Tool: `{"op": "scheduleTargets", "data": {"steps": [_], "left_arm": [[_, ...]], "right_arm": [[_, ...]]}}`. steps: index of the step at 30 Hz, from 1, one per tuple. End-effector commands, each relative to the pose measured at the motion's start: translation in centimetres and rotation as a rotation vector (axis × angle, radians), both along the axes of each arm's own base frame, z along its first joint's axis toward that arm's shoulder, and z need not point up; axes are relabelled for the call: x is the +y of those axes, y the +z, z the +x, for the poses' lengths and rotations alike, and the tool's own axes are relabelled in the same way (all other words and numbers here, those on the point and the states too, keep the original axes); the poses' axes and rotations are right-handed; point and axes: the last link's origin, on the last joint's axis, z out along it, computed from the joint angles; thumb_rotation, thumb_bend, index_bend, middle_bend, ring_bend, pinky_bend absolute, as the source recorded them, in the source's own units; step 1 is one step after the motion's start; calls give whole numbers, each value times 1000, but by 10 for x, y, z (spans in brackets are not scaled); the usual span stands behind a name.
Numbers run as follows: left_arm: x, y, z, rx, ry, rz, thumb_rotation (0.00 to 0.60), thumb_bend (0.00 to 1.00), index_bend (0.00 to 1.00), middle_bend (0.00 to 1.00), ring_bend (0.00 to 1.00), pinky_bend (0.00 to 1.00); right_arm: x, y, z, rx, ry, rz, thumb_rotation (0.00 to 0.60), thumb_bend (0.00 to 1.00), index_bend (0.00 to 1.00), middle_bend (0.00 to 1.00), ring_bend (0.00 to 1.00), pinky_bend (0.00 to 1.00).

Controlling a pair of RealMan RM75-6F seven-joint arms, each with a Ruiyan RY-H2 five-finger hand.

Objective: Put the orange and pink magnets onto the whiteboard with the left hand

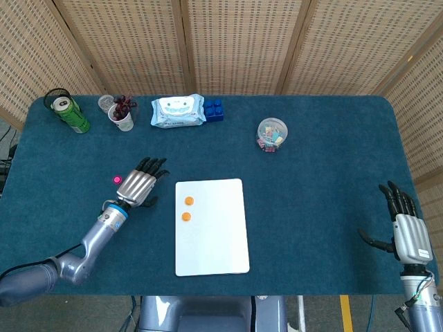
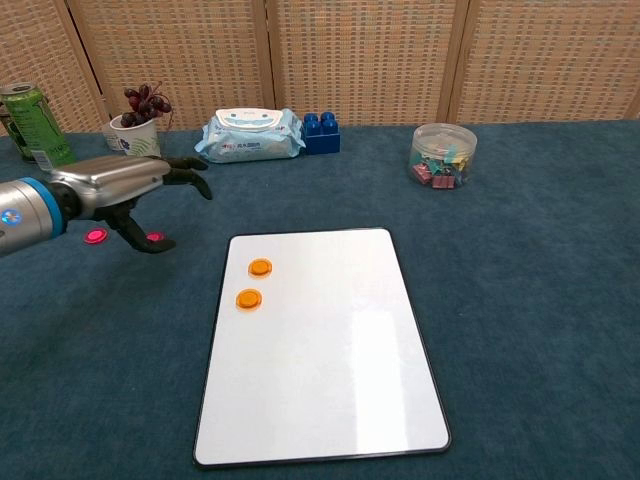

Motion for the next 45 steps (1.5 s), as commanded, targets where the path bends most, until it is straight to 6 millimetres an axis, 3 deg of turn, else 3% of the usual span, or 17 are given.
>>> {"op": "scheduleTargets", "data": {"steps": [1,16,38,45], "left_arm": [[10,15,-28,-15,82,37,600,372,244,0,0,0],[22,5,-51,-31,135,40,600,381,291,0,0,0],[27,-10,-60,-9,171,28,600,383,328,0,0,0],[28,-15,-59,7,168,24,600,402,482,0,0,0]], "right_arm": [[0,0,0,1,0,0,600,260,0,0,0,0],[0,0,0,1,-3,4,600,260,0,0,0,0],[0,0,0,-3,-5,6,600,260,0,0,0,0],[0,0,0,-7,-7,5,600,260,0,0,0,0]]}}
